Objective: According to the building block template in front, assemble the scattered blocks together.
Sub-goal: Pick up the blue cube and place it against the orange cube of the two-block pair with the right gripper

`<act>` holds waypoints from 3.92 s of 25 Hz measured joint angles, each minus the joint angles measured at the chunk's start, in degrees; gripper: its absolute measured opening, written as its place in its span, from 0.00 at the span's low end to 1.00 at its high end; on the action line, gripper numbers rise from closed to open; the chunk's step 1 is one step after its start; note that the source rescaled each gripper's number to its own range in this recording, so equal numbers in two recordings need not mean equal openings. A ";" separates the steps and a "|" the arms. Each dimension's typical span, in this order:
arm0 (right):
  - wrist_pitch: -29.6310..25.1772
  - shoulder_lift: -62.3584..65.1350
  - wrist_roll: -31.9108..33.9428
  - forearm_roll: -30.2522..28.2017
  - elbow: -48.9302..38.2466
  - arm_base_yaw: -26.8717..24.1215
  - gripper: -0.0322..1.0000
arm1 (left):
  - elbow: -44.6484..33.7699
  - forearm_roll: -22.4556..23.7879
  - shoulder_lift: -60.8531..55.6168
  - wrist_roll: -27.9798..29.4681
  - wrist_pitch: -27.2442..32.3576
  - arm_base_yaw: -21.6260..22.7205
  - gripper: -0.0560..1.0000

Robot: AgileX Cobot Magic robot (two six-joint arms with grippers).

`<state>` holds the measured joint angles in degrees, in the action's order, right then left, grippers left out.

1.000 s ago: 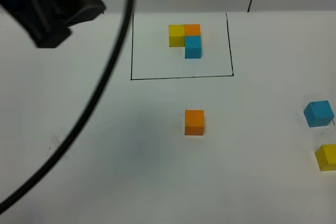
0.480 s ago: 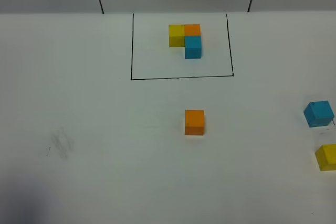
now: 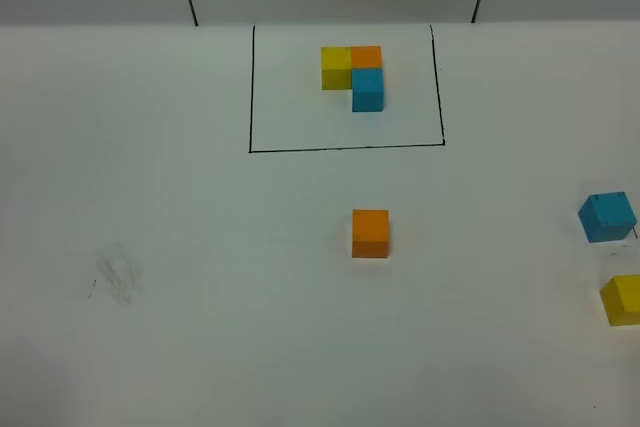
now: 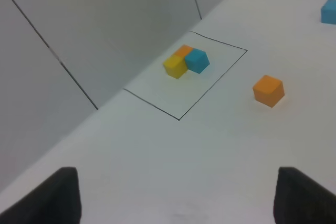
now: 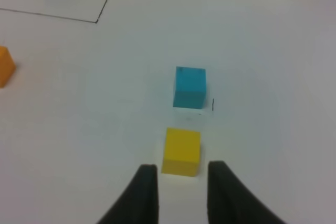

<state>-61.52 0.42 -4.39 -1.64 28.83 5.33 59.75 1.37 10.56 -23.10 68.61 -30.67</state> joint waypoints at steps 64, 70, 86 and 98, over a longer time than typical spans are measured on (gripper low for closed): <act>0.00 -0.35 4.39 -1.39 0.00 0.00 0.03 | -30.78 -1.91 -10.91 23.10 -7.29 30.17 0.60; 0.09 -10.54 16.47 -9.20 0.60 0.00 0.15 | -30.78 -1.91 -10.91 23.10 -7.29 30.17 0.60; 13.04 -57.22 13.74 -10.30 13.43 0.00 0.88 | -30.78 -1.91 -10.91 23.10 -7.29 30.17 0.60; 23.47 -85.73 12.99 -8.06 22.11 -4.53 0.86 | -30.78 -1.91 -10.91 23.10 -7.29 30.17 0.60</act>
<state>-38.05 -85.31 8.60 -9.70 50.94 0.80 28.98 -0.54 -0.35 0.00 61.31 -0.50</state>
